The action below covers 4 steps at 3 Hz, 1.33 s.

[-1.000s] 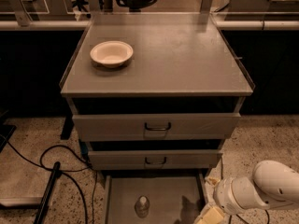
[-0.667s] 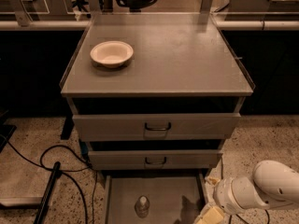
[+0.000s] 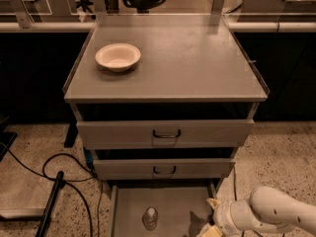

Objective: Pick water bottle from bottom drawer and place on counter

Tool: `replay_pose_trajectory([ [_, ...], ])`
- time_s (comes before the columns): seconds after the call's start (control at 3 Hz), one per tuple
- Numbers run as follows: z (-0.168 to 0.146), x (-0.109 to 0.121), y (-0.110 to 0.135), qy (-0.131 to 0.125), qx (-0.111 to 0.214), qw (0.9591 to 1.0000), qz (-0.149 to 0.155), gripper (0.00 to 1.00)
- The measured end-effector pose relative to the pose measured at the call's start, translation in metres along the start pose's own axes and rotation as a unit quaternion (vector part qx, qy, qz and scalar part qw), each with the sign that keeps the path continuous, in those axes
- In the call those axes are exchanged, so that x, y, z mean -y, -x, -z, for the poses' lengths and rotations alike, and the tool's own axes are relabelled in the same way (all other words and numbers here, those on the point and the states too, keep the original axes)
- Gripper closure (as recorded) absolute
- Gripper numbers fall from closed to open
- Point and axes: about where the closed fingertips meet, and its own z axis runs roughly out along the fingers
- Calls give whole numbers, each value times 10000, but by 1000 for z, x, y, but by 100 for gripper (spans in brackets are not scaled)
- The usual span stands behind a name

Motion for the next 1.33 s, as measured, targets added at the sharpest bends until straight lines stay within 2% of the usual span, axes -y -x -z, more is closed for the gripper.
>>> replay_pose_trajectory([
  [0.33,-42,5,-20,94,323,9993,-137,0],
  [0.67,-42,5,-20,94,323,9993,-137,0],
  [1.0,-72,7,-25,110,486,9987,-128,0],
  [1.33,-111,15,-17,69,854,9963,61,0],
])
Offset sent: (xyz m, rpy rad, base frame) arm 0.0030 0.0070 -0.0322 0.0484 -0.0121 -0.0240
